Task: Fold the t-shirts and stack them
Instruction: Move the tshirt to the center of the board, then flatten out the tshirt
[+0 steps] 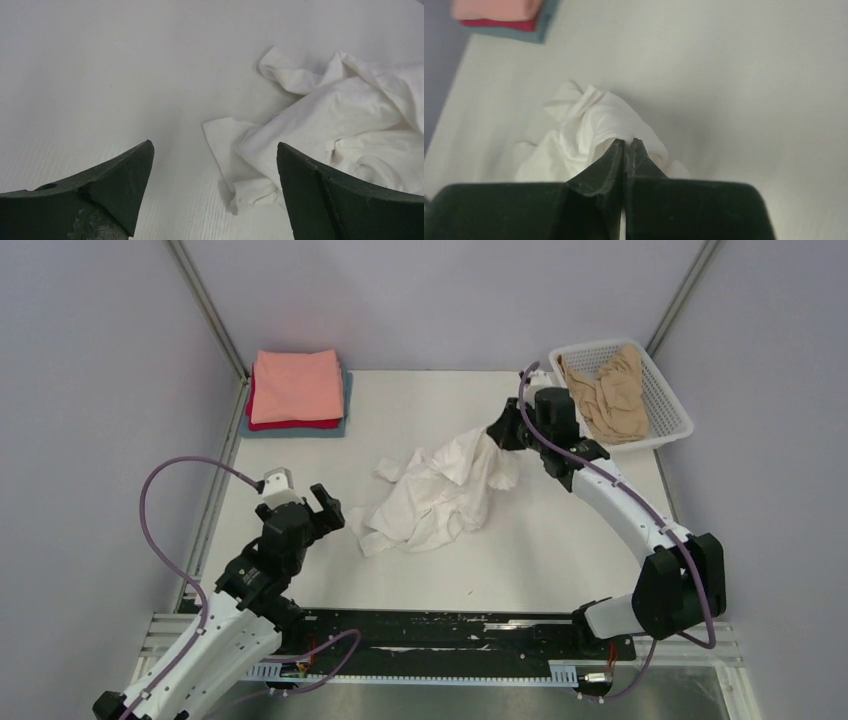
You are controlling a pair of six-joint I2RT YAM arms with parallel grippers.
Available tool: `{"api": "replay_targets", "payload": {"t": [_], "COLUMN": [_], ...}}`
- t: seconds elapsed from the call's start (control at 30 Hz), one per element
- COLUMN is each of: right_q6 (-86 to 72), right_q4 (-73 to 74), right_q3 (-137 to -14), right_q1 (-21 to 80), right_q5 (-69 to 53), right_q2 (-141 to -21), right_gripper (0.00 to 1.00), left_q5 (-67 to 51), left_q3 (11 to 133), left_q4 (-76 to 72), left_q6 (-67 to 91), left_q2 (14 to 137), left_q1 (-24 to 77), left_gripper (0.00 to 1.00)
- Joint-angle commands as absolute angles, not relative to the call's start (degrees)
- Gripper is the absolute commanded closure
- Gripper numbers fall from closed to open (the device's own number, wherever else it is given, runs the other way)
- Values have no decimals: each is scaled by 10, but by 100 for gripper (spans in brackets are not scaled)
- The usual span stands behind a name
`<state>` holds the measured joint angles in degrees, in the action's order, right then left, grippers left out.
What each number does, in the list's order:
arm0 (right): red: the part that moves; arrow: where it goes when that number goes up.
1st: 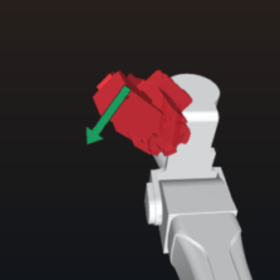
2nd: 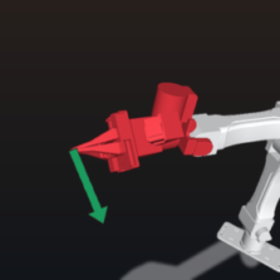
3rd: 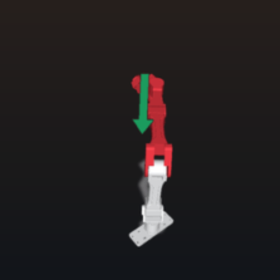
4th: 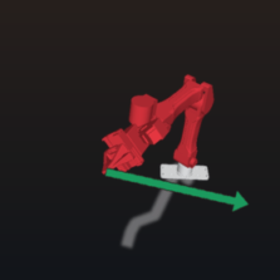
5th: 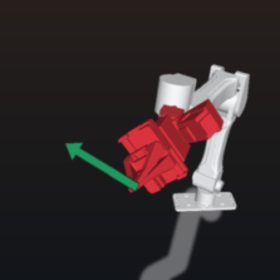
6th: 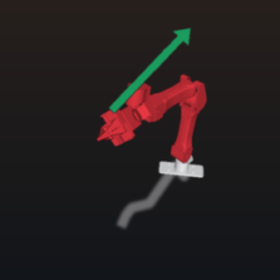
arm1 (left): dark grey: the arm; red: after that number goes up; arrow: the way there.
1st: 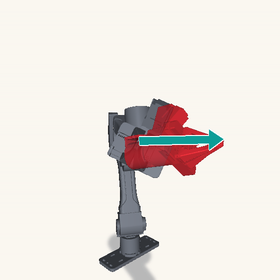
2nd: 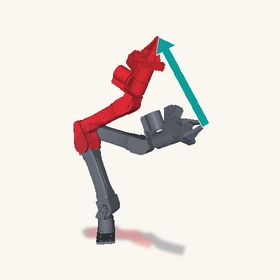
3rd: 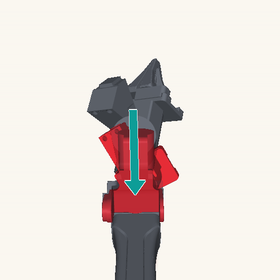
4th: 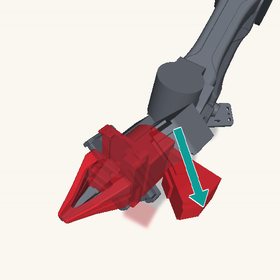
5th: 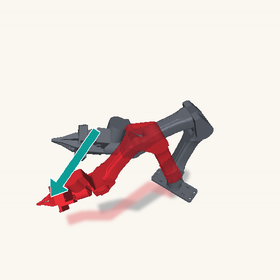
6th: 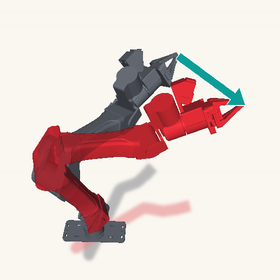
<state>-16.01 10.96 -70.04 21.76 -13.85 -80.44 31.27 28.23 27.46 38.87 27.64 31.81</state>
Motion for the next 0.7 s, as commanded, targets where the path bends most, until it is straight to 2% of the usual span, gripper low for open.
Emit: {"api": "replay_targets", "payload": {"t": [0.0,0.03,0.13,0.17,0.2,0.4,0.5,0.67], "right_q6": [-229,-231,-230,-223,-213,-133,-53,-16], "right_q4": [106,109,126,134,142,163,151,123], "right_q3": [-580,-564,-550,-555,-564,-580,-551,-517], "right_q1": [165,152,130,129,129,166,213,241], "right_q5": [43,54,83,95,96,130,130,105], "right_q2": [-803,-812,-831,-831,-829,-762,-737,-736], "right_gripper": [98,90,21,3,0,0,0,0], "left_q5": [299,294,277,264,255,162,110,70], "left_q3": [300,301,300,301,302,322,316,315], "left_q4": [253,247,216,207,192,131,93,24], "left_q6": [416,420,423,423,424,426,420,413], "left_q2": [316,336,390,403,430,553,581,611], "left_q1": [319,319,318,318,318,296,289,287], "left_gripper": [0,0,0,0,0,0,0,0]}}
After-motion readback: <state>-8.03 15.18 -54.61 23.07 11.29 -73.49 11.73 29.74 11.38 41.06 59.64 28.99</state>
